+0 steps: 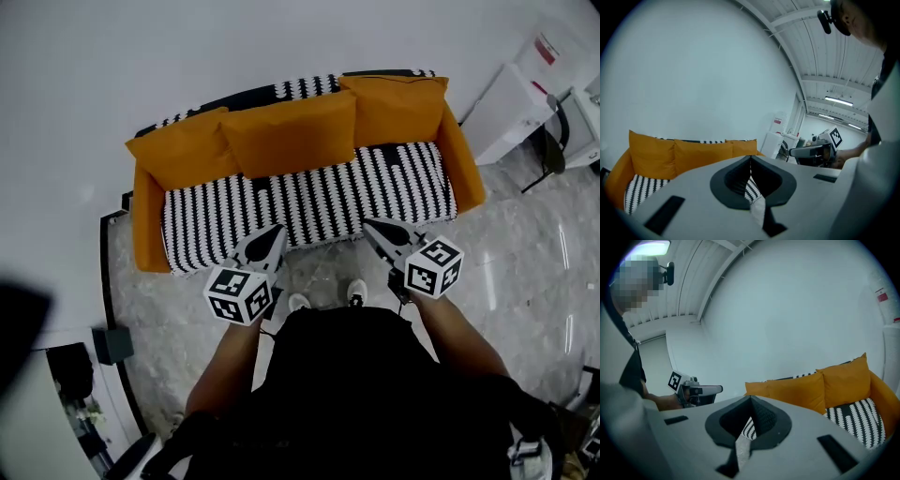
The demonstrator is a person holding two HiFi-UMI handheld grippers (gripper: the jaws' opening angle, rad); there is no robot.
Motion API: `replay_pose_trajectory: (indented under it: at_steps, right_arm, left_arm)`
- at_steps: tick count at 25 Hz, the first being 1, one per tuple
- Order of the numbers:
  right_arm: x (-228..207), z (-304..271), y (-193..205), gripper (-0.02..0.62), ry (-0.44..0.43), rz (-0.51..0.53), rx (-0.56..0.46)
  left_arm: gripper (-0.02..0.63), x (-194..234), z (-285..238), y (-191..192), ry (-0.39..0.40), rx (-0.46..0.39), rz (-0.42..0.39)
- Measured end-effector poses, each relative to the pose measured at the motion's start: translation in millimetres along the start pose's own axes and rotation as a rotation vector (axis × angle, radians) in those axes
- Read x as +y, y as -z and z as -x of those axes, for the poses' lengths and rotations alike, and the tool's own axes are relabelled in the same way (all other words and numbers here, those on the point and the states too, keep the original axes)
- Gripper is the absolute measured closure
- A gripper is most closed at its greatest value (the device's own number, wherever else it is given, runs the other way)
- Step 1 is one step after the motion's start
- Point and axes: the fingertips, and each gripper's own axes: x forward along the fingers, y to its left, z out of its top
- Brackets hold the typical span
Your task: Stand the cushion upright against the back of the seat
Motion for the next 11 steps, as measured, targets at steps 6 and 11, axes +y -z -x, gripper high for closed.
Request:
replay_pose_trajectory:
  at_steps: [6,11]
  right_arm:
    - [-1.5,-3.2,-2.7,0.560,-0.012,0.010,-0.002]
    - [-1.9,-5.3,-3.3,0.560,-0.020,0.011,-0.004]
  left_arm:
    - [0.589,1.6,0.5,-1.7,-0.011,0.000,-0.010]
    - [0.589,2.5,2.3,-2.3,-0.020,0.001,-0.017]
